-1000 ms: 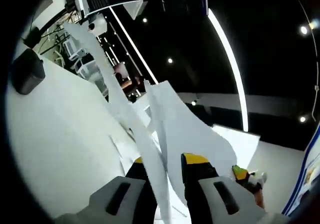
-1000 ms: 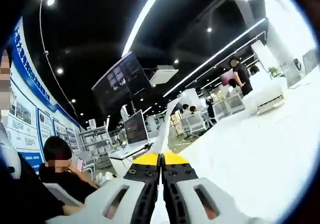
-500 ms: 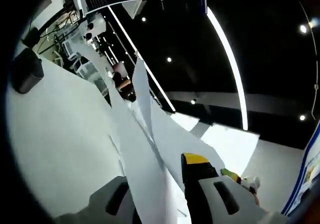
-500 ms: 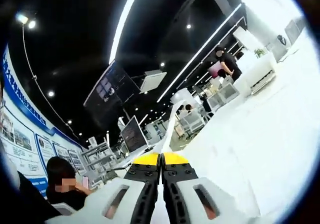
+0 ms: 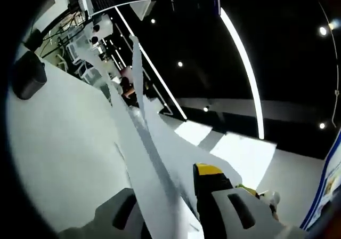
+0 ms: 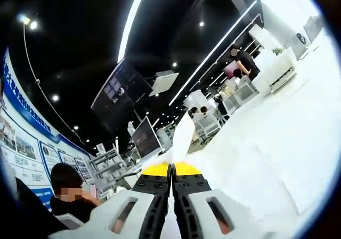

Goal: Organize the stack of printing papers by aligning and flattening the scattered papers on the table

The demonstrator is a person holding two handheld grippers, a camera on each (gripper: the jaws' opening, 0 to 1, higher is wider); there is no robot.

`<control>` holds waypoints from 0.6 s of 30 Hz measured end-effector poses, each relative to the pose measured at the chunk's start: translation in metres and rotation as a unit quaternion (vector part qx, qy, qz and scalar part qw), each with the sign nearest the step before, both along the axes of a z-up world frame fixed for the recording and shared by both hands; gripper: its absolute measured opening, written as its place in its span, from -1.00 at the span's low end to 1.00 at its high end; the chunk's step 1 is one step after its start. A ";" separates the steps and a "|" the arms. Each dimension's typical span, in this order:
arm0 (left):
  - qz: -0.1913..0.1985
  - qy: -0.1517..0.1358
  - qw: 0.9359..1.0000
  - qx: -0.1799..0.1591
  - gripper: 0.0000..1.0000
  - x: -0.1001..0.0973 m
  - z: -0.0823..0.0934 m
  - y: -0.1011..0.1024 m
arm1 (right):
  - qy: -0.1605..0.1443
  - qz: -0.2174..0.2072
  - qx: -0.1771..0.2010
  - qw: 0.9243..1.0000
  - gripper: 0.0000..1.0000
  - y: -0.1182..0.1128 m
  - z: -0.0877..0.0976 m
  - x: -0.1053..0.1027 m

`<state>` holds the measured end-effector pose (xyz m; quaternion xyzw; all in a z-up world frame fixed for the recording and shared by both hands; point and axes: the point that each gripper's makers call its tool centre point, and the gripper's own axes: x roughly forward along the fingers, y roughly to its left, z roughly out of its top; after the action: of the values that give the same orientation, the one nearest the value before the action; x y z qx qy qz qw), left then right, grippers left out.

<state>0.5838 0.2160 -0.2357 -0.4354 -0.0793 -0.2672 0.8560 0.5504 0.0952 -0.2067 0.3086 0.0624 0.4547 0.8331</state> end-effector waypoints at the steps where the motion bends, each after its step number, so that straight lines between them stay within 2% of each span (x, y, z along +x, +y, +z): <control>1: -0.001 -0.001 1.000 -0.001 -0.60 0.000 0.000 0.000 | 0.004 0.008 -0.004 1.000 -1.00 0.004 -0.002 -0.002; 11: -0.002 -0.002 1.000 -0.004 -0.61 -0.001 0.002 -0.001 | 0.021 0.036 -0.021 0.999 -1.00 0.018 -0.018 -0.010; 18: 0.001 -0.003 1.000 -0.009 -0.62 -0.003 0.003 0.000 | 0.024 0.066 -0.063 0.996 -1.00 0.026 -0.033 -0.019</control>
<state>0.5810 0.2161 -0.2331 -0.4423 -0.0847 -0.2671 0.8519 0.5316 0.1213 -0.2393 0.2614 0.1312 0.4965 0.8172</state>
